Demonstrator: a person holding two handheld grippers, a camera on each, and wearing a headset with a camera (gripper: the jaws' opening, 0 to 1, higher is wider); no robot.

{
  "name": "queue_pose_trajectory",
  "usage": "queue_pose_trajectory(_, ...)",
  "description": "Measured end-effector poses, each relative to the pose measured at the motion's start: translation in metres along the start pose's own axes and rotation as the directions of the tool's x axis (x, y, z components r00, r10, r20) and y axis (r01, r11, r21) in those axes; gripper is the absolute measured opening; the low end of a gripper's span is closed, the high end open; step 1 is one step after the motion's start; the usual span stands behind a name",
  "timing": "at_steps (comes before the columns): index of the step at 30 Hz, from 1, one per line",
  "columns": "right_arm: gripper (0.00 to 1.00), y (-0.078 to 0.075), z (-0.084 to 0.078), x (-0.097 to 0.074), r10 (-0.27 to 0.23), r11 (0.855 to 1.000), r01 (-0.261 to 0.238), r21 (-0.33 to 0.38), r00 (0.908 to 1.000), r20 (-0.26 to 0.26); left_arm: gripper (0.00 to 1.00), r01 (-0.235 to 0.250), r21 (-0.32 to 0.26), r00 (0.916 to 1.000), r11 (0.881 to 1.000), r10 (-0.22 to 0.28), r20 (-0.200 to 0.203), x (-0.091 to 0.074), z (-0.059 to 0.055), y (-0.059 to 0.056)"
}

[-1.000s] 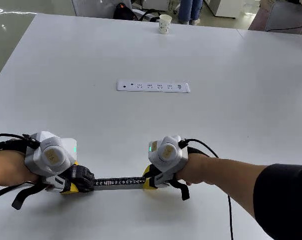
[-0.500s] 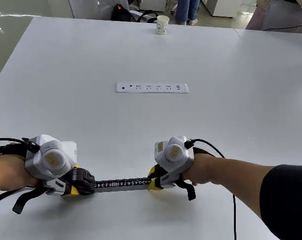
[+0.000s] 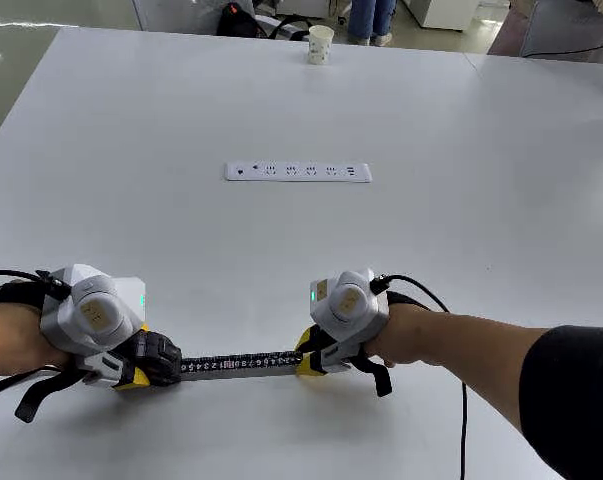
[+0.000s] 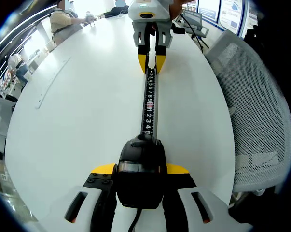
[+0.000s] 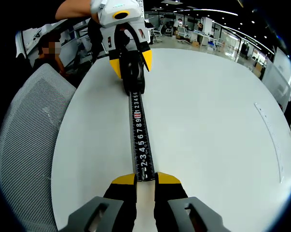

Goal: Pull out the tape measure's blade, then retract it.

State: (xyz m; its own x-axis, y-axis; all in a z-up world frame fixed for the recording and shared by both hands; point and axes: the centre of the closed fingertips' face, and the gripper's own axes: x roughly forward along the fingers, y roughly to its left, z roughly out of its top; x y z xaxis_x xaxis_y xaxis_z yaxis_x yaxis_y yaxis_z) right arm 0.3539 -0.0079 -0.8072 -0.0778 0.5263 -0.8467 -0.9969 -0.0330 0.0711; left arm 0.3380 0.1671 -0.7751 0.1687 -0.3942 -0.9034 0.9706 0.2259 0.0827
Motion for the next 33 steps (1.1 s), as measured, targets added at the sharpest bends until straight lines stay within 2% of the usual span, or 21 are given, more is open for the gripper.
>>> queue_pose_trajectory(8, 0.09, 0.000, -0.005, -0.002, -0.006, 1.000, 0.006, 0.005, 1.0000, -0.005, 0.31, 0.010, 0.003, 0.9999, 1.000, -0.010, -0.004, 0.000, 0.001, -0.001)
queue_pose_trajectory(33, 0.09, 0.001, -0.018, -0.011, -0.013, 1.000, 0.013, -0.004, 0.9995, -0.027, 0.31, -0.004, -0.004, 1.0000, 1.000, 0.004, 0.002, -0.001, 0.001, -0.001)
